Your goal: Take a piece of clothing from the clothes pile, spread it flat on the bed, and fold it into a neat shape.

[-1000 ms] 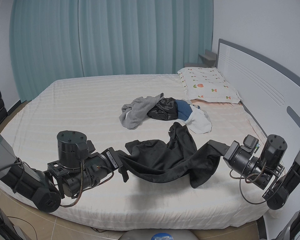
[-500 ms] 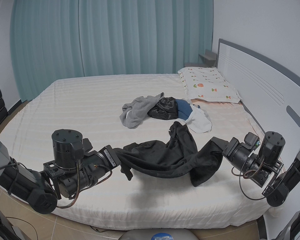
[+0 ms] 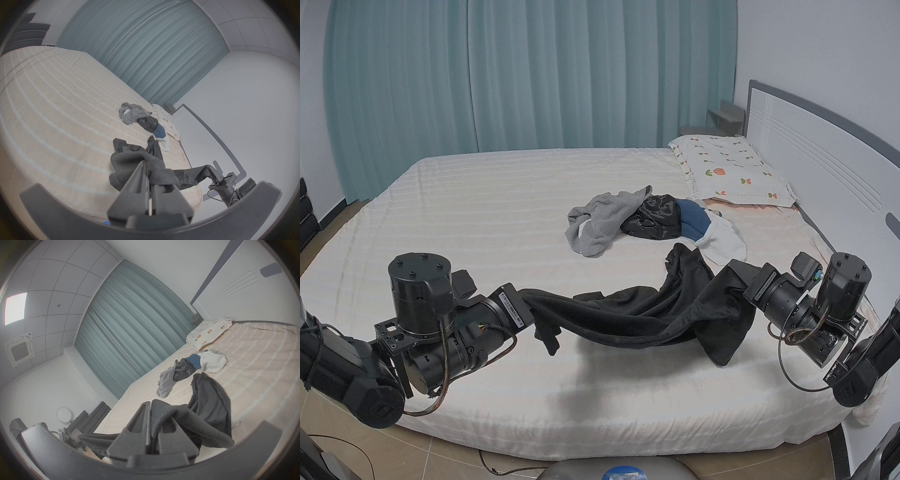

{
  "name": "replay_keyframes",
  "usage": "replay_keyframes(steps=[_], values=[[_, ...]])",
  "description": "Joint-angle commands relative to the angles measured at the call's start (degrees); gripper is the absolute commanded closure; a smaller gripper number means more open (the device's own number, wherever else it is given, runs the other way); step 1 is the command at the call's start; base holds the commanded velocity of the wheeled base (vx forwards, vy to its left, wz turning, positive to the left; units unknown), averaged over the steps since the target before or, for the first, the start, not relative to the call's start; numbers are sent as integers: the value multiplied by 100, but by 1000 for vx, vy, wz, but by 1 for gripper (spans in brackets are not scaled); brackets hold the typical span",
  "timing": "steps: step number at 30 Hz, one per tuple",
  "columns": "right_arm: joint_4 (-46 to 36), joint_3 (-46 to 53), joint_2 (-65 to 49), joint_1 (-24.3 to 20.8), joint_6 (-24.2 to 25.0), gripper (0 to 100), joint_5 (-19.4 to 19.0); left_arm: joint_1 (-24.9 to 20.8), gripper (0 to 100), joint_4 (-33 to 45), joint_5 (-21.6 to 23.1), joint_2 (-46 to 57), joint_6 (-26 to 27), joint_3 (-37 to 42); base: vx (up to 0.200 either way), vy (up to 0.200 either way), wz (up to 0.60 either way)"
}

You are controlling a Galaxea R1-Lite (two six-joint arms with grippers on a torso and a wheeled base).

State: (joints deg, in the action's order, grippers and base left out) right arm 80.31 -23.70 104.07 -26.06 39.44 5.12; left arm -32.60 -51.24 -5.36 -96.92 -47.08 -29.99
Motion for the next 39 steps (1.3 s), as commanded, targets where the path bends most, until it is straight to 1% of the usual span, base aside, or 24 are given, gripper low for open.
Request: replay_keyframes(steps=[1,5,24,34,39], values=[[2,-21,-36,5,-15,100,33,25,100,8,0,182,-3,11,0,200,0],[-7,-74,34,-4,-50,100,244,-10,100,8,9,252,-12,116,0,200,0],[-33,-223,-62,216,-15,100,270,52,100,-9,0,401,-3,336,0,200,0],[-33,-258,-45,295,-24,100,420,61,100,8,27,472,15,345,0,200,0],[-24,-311,-89,312,-24,100,508,61,100,8,9,481,208,415,0,200,0]])
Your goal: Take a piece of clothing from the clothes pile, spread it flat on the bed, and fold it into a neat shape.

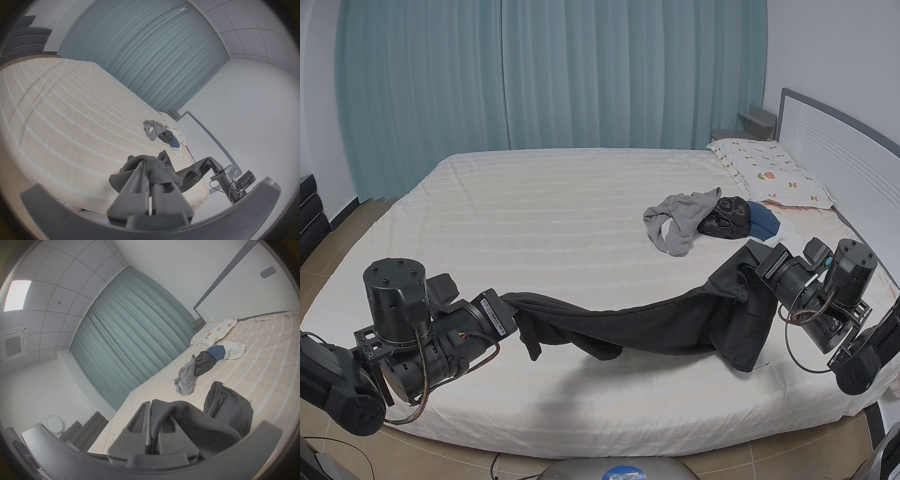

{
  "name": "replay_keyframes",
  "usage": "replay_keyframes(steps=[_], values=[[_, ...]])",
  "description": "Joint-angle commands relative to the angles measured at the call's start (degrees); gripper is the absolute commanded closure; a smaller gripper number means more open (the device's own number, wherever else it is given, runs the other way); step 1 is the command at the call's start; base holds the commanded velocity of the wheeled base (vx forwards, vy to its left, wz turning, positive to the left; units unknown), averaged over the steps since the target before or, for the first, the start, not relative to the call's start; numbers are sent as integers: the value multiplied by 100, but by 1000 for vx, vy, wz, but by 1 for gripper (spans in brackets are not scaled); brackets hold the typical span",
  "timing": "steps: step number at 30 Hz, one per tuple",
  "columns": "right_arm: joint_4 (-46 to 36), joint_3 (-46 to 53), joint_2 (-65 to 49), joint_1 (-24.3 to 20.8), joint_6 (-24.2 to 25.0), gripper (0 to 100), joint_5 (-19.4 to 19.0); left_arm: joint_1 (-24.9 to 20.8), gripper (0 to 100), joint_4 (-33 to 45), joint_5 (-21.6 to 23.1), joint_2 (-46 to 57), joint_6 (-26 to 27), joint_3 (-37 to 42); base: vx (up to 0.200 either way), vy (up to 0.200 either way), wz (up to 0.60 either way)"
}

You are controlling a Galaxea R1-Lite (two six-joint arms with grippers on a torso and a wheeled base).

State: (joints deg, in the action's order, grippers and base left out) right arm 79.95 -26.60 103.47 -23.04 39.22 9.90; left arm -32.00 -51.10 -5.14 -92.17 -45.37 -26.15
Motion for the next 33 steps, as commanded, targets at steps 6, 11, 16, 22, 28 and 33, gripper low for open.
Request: replay_keyframes(steps=[6,11,16,22,28,33], values=[[21,-29,-73,-8,-11,100,21,36,100,-5,-13,15,46,31,0,200,0],[30,-29,-55,-16,-2,100,3,62,100,-5,-13,24,55,31,0,200,0],[39,-12,-117,-16,51,100,-58,71,100,4,-22,77,152,40,0,200,0],[39,6,-91,-25,51,100,-76,80,100,4,-22,103,169,66,0,200,0],[39,14,-91,-25,60,100,-76,97,100,-5,-22,103,283,101,0,200,0],[39,32,-64,-34,60,100,-76,106,100,-14,-22,85,283,110,0,120,0]])
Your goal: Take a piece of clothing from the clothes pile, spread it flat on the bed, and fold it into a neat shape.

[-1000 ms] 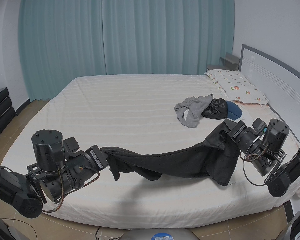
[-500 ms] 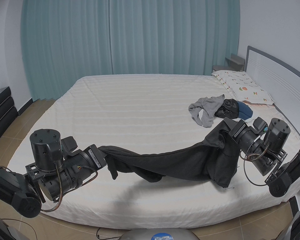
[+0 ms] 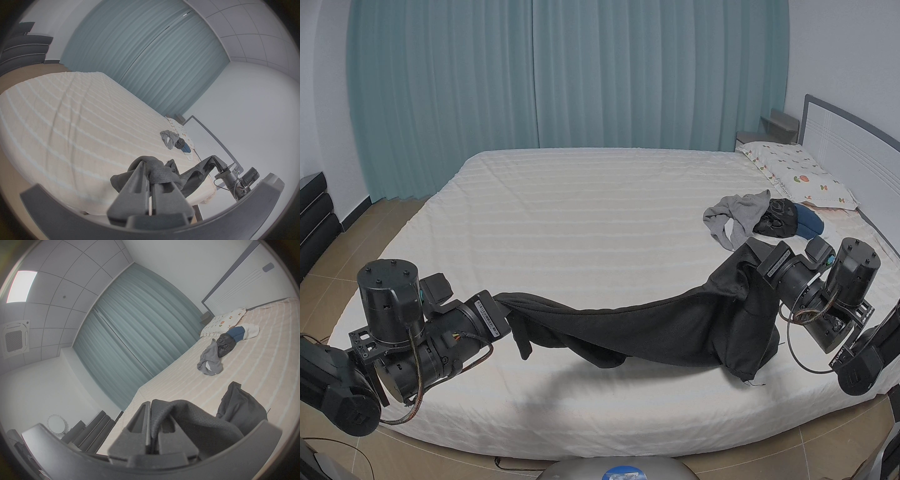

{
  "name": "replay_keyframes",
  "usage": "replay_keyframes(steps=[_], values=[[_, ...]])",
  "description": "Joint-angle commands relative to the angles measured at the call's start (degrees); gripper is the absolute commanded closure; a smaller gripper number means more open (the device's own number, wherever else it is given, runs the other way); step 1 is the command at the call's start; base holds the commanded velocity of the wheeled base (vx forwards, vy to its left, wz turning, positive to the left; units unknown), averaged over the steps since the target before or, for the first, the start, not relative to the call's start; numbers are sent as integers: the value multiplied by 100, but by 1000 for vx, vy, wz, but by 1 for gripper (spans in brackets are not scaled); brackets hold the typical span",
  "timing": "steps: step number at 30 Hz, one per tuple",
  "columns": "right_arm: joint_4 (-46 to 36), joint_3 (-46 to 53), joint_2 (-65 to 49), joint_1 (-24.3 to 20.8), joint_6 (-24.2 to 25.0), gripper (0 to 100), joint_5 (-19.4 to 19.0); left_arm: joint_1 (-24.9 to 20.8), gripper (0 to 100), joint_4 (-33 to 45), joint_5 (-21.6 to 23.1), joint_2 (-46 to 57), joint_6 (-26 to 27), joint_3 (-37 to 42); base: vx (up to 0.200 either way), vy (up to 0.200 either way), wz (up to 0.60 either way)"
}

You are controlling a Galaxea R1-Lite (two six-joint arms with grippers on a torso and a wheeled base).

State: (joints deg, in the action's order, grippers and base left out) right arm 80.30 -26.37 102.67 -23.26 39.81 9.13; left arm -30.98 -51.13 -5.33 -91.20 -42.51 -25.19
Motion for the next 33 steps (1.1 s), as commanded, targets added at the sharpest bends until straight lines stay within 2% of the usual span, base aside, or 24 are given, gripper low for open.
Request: replay_keyframes(steps=[1,10,18,20,24,28,29,33], values=[[3,9,7,-12,0,100,1,4,100,-11,-3,-12,-3,14,0,0,0],[3,167,-177,-12,-9,100,-8,-5,100,-3,14,76,-21,22,0,0,0],[-146,229,-696,-153,-246,100,-17,-66,100,-3,5,252,-12,119,-200,0,0],[-638,220,-1293,-232,-554,100,19,-119,100,6,-3,480,-3,146,-200,0,0],[-1412,141,-2155,-258,-642,100,71,-242,100,77,-3,902,41,146,-200,0,0],[-2431,-70,-3148,-258,-650,100,150,-365,100,753,-3,1570,436,84,-200,0,0],[-2475,-88,-3174,-258,-650,100,159,-374,100,780,-3,1588,454,84,0,0,0],[-3583,-879,-3992,-135,-650,100,265,-374,100,1351,-12,2273,762,-294,0,0,0]])
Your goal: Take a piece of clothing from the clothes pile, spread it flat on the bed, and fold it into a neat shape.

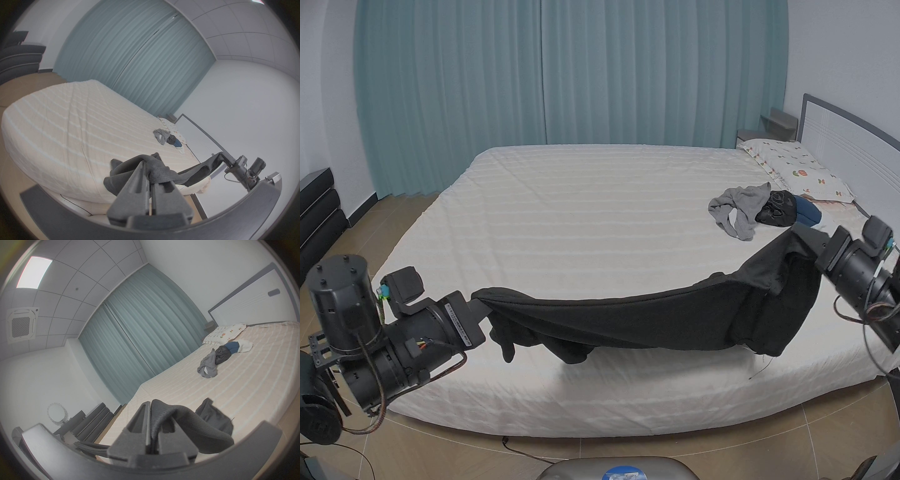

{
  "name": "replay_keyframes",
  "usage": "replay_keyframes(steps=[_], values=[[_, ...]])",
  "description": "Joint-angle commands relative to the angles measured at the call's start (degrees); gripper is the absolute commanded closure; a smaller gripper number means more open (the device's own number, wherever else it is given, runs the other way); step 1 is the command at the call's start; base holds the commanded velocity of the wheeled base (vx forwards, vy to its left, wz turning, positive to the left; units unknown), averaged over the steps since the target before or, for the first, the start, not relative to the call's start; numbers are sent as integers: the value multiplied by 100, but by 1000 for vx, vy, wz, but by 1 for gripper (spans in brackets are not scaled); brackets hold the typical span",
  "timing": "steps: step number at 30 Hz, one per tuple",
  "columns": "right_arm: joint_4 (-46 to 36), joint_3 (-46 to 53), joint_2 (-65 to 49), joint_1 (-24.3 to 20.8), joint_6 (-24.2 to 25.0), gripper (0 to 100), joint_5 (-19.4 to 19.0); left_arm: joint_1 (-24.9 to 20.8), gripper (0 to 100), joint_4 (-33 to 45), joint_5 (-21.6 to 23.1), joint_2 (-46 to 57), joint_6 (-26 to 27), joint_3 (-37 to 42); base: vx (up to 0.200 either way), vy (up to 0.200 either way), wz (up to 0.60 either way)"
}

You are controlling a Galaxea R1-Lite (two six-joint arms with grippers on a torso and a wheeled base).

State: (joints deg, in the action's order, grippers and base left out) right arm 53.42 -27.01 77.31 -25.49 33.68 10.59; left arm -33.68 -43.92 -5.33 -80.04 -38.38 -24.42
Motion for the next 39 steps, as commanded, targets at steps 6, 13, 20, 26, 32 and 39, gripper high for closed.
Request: replay_keyframes(steps=[6,13,20,26,32,39], values=[[-2046,-2291,-1605,220,-55,100,118,-42,100,1975,-3,1369,348,-1399,0,0,0],[-2485,-3618,-269,563,-64,100,250,573,100,2687,32,147,296,-2744,0,0,0],[-2450,-4497,1163,1064,-72,100,347,793,100,2652,84,-1075,155,-3412,114,0,0],[-2442,-5059,1884,1125,-55,100,364,986,100,2591,93,-1962,-38,-4036,200,0,0],[-2134,-5051,2332,1125,-81,100,347,1197,100,2608,295,-2507,-153,-4554,200,0,0],[-1853,-4743,3062,1125,24,100,303,1241,100,2591,603,-3334,-153,-4756,143,0,0]])
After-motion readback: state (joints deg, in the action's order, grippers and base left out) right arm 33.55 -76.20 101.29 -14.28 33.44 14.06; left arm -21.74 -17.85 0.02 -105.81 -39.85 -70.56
